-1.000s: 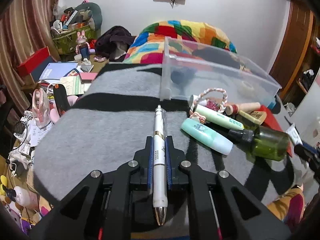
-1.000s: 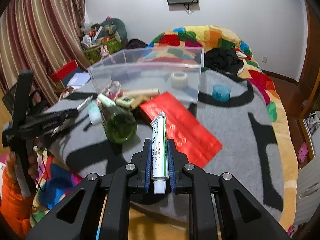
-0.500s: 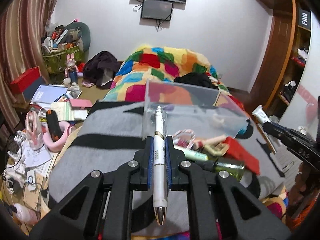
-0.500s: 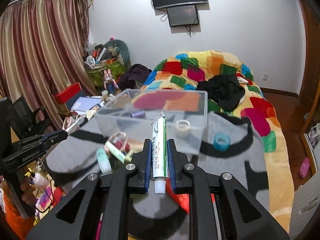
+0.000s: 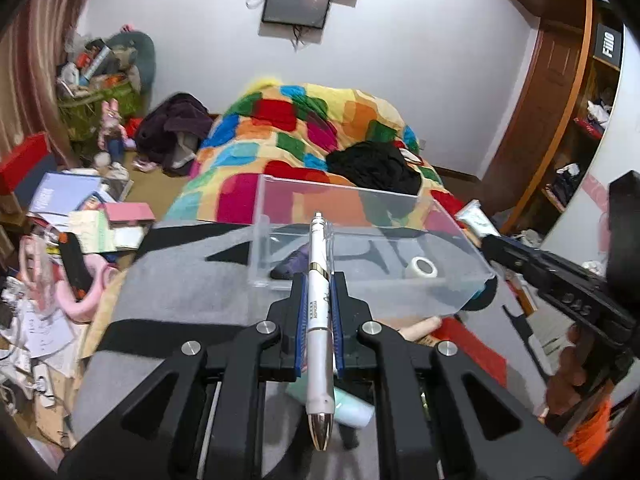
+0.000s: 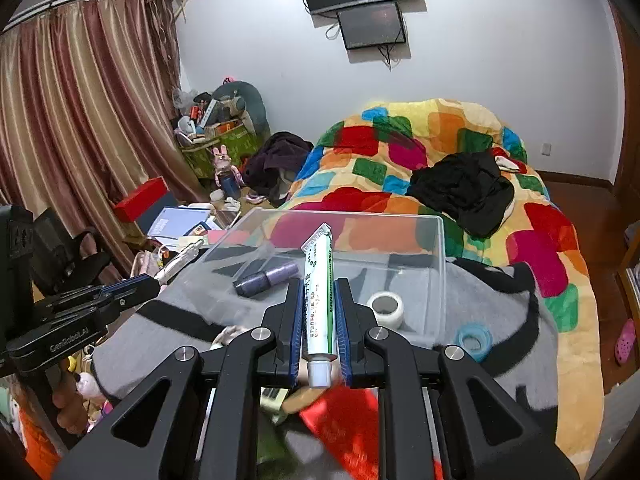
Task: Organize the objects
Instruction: 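Carry the pen and toothpaste over the clear box and release both inside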
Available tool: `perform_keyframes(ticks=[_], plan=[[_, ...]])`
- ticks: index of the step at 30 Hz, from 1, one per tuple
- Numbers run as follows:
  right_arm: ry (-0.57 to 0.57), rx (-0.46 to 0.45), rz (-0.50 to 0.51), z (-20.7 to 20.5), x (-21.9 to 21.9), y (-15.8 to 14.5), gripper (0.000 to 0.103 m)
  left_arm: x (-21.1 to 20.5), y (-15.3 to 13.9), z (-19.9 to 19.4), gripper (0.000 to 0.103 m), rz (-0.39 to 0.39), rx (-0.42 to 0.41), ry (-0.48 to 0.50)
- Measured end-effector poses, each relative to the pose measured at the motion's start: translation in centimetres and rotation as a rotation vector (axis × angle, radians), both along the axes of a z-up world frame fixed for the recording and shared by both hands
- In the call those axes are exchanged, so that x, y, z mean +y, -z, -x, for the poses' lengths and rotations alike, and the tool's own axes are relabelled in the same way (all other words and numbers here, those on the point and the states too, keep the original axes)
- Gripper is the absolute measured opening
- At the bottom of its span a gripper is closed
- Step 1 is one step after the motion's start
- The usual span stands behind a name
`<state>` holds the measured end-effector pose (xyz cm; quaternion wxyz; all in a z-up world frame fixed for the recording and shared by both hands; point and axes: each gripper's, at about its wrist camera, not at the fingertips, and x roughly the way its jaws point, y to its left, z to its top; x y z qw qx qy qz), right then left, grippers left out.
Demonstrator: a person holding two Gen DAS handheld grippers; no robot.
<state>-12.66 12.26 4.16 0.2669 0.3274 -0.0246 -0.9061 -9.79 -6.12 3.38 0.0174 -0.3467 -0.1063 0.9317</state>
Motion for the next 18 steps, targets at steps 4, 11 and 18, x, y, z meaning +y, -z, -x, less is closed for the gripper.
perform_keyframes(ticks=[4, 11, 18], plan=[[-0.003, -0.033, -0.032, 2.2, -1.0, 0.7, 0.014, 0.7, 0.4, 2.2, 0.01, 0.016, -0.027, 0.013], [-0.021, -0.107, -0.102, 5.0, -2.6, 3.3, 0.014, 2.1, 1.8, 5.8, 0.01, 0.026, -0.094, 0.052], [-0.046, -0.163, -0.135, 5.9, -3.5, 5.1, 0.013, 3.5, 2.9, 7.7, 0.01, 0.044, -0.135, 0.076]])
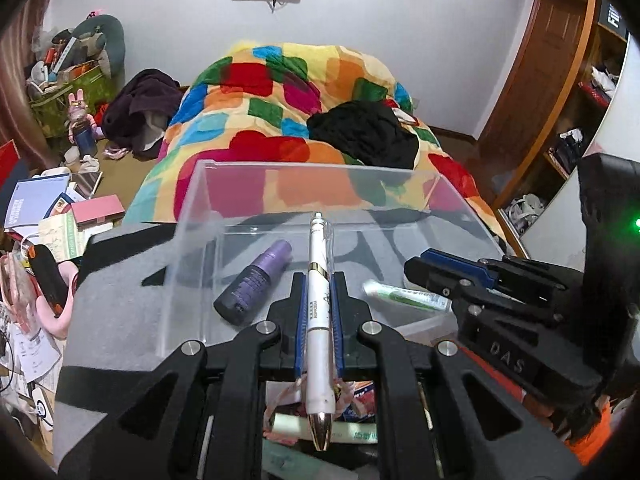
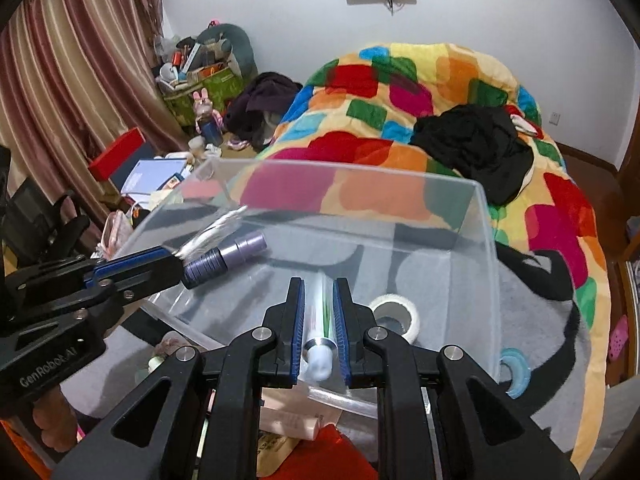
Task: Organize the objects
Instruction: 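Carry the pen and toothpaste over the clear box and release both inside, then grasp the mint-green tube with the left tool while the right tool grasps the red packet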
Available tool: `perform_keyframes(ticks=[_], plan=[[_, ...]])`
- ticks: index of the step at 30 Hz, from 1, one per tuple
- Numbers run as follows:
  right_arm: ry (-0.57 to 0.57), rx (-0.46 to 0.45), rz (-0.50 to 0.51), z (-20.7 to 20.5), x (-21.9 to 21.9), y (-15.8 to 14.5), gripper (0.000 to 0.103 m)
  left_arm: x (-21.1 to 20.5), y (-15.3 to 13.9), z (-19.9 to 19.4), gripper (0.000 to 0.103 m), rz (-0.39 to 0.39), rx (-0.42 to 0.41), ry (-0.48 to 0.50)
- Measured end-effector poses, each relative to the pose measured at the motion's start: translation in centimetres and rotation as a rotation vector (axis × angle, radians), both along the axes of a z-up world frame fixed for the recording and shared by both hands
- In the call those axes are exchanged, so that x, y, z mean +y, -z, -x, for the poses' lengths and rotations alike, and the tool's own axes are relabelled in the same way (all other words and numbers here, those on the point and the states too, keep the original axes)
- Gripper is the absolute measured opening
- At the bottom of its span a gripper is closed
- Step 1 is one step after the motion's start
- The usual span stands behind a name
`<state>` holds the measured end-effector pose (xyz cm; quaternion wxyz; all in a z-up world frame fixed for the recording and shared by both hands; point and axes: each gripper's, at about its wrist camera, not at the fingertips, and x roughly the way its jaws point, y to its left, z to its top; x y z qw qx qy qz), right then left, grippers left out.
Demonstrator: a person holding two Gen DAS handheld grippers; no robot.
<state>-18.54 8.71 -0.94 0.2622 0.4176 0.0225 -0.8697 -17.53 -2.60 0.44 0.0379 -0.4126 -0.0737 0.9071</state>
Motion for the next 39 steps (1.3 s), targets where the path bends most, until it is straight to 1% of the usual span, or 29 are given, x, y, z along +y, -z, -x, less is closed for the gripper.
perform_keyframes(ticks=[5, 12, 14, 16, 17, 19, 20, 21, 23, 25, 26, 28, 30, 32, 36, 39], plan=[[-0.011, 0.038, -0.045, -0.8, -0.4, -0.3, 0.013, 0.0, 0.4, 0.4, 0.01, 0.01, -0.016, -0.003], [-0.022, 0.056, -0.043, -1.9, -0.1, -1.0, 0.015, 0.1, -1.0, -1.4, 0.011, 0.036, 0.027, 0.0], [-0.023, 0.063, -0.04, -2.4, 0.1, -1.2, 0.016, 0.2, -1.3, -1.8, 0.013, 0.046, 0.035, -0.002], [-0.024, 0.071, -0.037, -2.9, 0.2, -1.5, 0.019, 0.1, -1.6, -2.4, 0.023, 0.06, 0.044, -0.009], [-0.024, 0.078, -0.037, -3.2, 0.4, -1.7, 0.023, 0.2, -1.8, -2.7, 0.026, 0.064, 0.048, -0.013], [-0.02, 0.096, -0.039, -3.9, 0.8, -2.2, 0.028, 0.0, -2.0, -3.5, 0.036, 0.066, 0.058, -0.022], [-0.018, 0.103, -0.037, -4.3, 1.1, -2.3, 0.032, -0.1, -2.1, -3.9, 0.038, 0.065, 0.063, -0.024], [-0.017, 0.11, -0.032, -4.7, 1.5, -2.6, 0.036, -0.1, -2.1, -4.3, 0.042, 0.067, 0.066, -0.027], [-0.016, 0.119, -0.025, -5.4, 2.0, -2.9, 0.04, -0.1, -2.1, -5.1, 0.049, 0.078, 0.071, -0.034], [-0.011, 0.133, -0.025, -6.1, 2.7, -3.2, 0.042, -0.2, -2.0, -6.0, 0.059, 0.09, 0.076, -0.039], [-0.008, 0.142, -0.027, -6.6, 3.0, -3.3, 0.044, -0.1, -1.9, -6.4, 0.061, 0.094, 0.077, -0.04], [-0.004, 0.156, -0.029, -7.3, 3.6, -3.5, 0.048, -0.2, -1.5, -7.3, 0.069, 0.103, 0.069, -0.042], [0.001, 0.162, -0.029, -8.0, 4.3, -3.4, 0.055, -0.4, -0.9, -8.0, 0.073, 0.104, 0.058, -0.044], [0.007, 0.164, -0.032, -8.5, 4.9, -3.3, 0.059, -0.5, 0.1, -8.6, 0.073, 0.109, 0.033, -0.047], [0.018, 0.14, -0.038, -9.4, 6.9, -1.8, 0.064, -1.1, 2.6, -9.2, 0.074, 0.078, -0.046, -0.052], [0.021, 0.101, -0.042, -9.8, 8.1, -0.4, 0.065, -1.2, 4.4, -9.0, 0.074, 0.056, -0.102, -0.069]])
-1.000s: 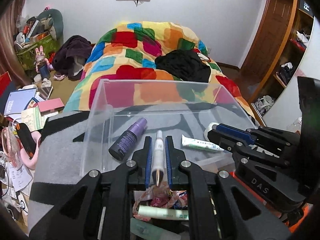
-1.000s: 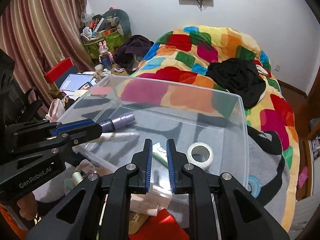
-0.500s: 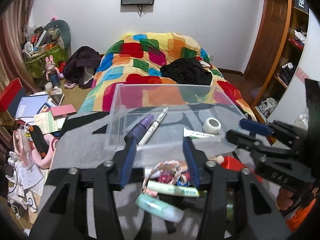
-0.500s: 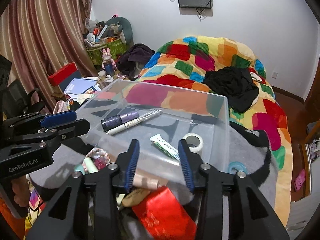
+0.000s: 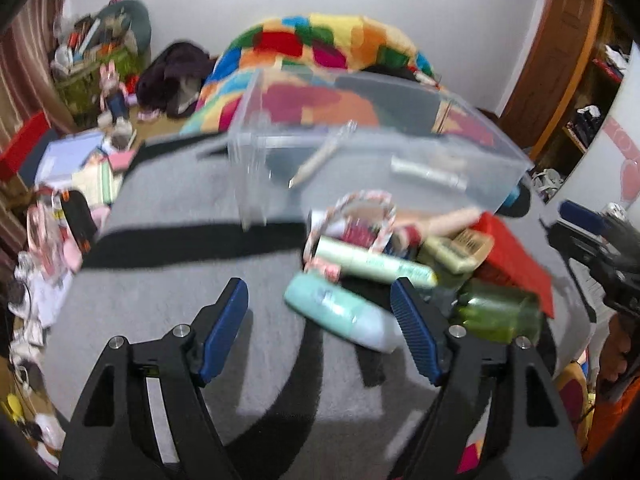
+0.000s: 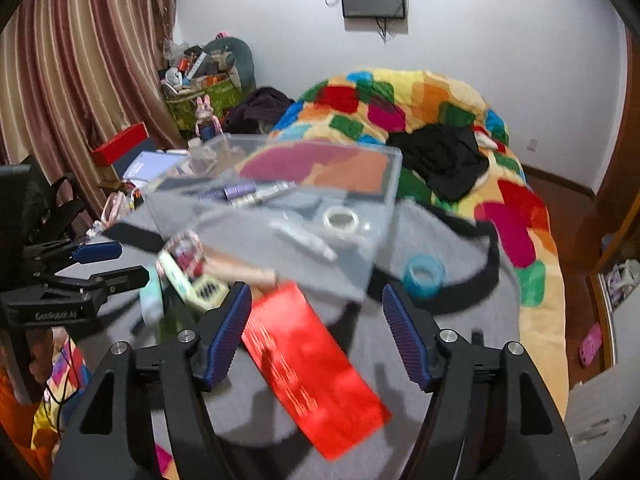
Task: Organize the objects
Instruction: 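Grasp the mint-green tube with the left tool while the right tool grasps the red packet, then carry the green tube and red packet into the clear box and release both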
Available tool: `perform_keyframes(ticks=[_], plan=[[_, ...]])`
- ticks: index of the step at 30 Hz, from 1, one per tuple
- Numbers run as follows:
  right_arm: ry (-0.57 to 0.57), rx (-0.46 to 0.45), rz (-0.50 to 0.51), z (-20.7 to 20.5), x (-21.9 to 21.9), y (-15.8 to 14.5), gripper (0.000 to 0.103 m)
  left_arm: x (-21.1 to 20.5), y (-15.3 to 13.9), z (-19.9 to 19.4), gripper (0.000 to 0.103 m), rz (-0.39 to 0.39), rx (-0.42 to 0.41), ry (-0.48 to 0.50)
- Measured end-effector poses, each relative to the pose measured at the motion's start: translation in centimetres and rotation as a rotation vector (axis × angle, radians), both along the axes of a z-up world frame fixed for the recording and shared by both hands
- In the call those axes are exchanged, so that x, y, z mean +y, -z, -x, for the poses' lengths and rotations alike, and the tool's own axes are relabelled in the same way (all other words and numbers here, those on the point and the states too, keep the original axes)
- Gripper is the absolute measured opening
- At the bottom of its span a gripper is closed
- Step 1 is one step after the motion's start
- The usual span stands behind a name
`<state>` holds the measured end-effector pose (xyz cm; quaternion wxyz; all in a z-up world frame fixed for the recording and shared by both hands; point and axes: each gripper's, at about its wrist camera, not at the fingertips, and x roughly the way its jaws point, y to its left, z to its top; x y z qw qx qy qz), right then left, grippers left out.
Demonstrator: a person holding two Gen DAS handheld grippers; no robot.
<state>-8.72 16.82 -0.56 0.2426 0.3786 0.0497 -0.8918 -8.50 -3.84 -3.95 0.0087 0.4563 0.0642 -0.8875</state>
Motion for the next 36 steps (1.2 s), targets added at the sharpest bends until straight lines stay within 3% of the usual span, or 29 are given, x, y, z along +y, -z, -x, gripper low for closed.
perform_keyframes(ticks=[3, 8, 14, 22, 24, 25, 26, 28, 36], plan=[[-0.017, -0.045, 0.002, -0.4, 0.5, 1.4, 0.067, -0.2, 1.4, 0.5, 0.074, -0.035, -0.03, -0.035], [-0.065, -0.078, -0.033, -0.9, -0.4, 3.2, 0.068, 0.8, 1.8, 0.4, 0.074, 0.033, -0.001, -0.043], [-0.122, -0.066, -0.083, -0.1, -2.1, 3.6, 0.079, 0.4, 1.9, -1.0, 0.073, 0.079, 0.012, -0.025], [-0.169, -0.099, -0.141, 1.7, -3.9, 4.8, 0.081, -0.7, 1.7, -2.2, 0.058, 0.105, 0.02, -0.016], [-0.173, -0.094, -0.133, 1.7, -4.0, 4.7, 0.077, -0.5, 1.7, -2.0, 0.051, 0.112, 0.03, -0.017], [-0.176, -0.092, -0.128, 1.8, -4.0, 4.6, 0.073, -0.3, 1.7, -1.9, 0.043, 0.121, 0.038, -0.02], [-0.185, -0.097, -0.123, 1.7, -4.0, 4.6, 0.063, -0.1, 1.7, -1.7, 0.038, 0.128, 0.043, -0.021], [-0.182, -0.094, -0.122, 1.7, -3.9, 4.7, 0.056, 0.2, 1.7, -1.6, 0.025, 0.137, 0.053, -0.017], [-0.127, -0.057, -0.094, 0.1, -2.3, 3.7, 0.051, -0.1, 1.1, -2.2, 0.025, 0.12, 0.071, -0.028]])
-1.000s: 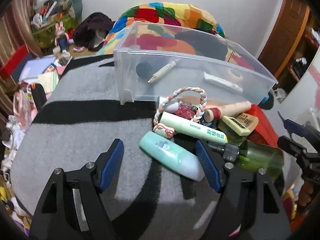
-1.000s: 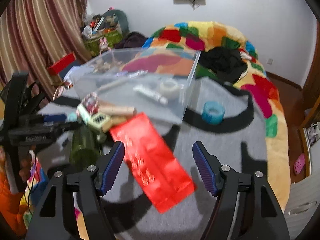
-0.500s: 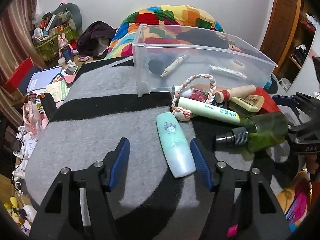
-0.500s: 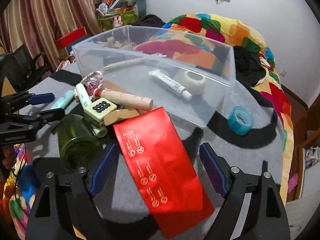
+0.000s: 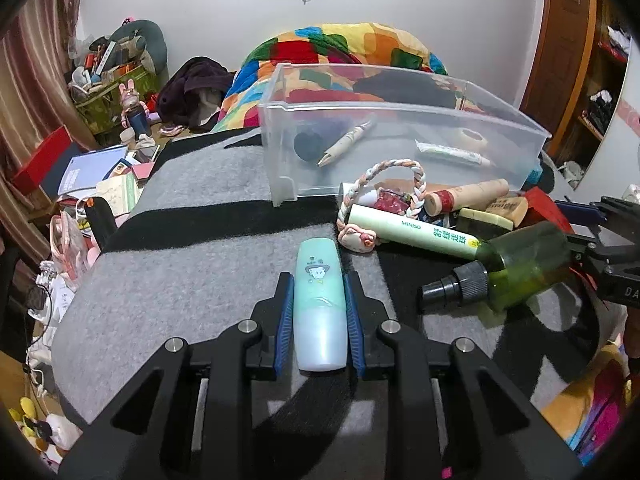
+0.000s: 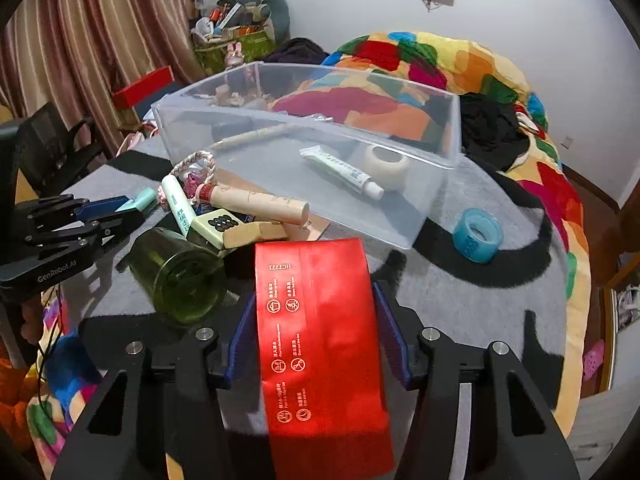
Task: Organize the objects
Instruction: 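Carry the green tube and red packet into the clear box and release both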
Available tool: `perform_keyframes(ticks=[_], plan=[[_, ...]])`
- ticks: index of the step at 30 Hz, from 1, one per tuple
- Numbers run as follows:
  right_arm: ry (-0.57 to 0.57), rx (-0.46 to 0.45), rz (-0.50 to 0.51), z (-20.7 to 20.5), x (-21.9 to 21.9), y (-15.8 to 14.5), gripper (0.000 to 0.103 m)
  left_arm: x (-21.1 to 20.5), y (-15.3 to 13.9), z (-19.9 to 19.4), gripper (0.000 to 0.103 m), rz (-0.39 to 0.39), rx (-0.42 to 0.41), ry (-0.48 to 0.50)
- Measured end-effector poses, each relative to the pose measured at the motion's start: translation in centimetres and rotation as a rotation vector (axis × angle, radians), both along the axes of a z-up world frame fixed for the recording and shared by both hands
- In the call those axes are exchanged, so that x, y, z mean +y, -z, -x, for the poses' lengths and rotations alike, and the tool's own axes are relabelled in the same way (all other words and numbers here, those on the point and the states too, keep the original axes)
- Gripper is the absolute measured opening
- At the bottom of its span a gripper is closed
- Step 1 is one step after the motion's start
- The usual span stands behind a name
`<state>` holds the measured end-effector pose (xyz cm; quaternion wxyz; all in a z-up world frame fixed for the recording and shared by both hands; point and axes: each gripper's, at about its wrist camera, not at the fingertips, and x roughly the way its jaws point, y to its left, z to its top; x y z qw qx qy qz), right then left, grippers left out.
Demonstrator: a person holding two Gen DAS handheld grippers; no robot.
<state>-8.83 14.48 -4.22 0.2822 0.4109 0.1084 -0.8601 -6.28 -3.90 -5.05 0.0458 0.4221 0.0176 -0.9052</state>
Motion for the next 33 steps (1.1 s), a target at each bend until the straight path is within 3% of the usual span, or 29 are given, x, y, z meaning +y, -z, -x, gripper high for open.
perform_keyframes(ticks=[11, 20, 33], plan=[[0.083, 0.116, 0.075, -1.2, 1.3, -4.8, 0.051, -0.6, -4.7, -0.9, 0.025, -0.003, 0.112, -0.003], [0.1, 0.165, 0.136, 0.1, 0.5, -8.1, 0.051, -0.1, -8.2, 1.3, 0.025, -0.031, 0.185, 0.027], [0.057, 0.079, 0.029, 7.0, -4.4, -7.6, 0.051, -0.1, -8.0, 8.1, 0.025, -0.124, 0.07, 0.076]])
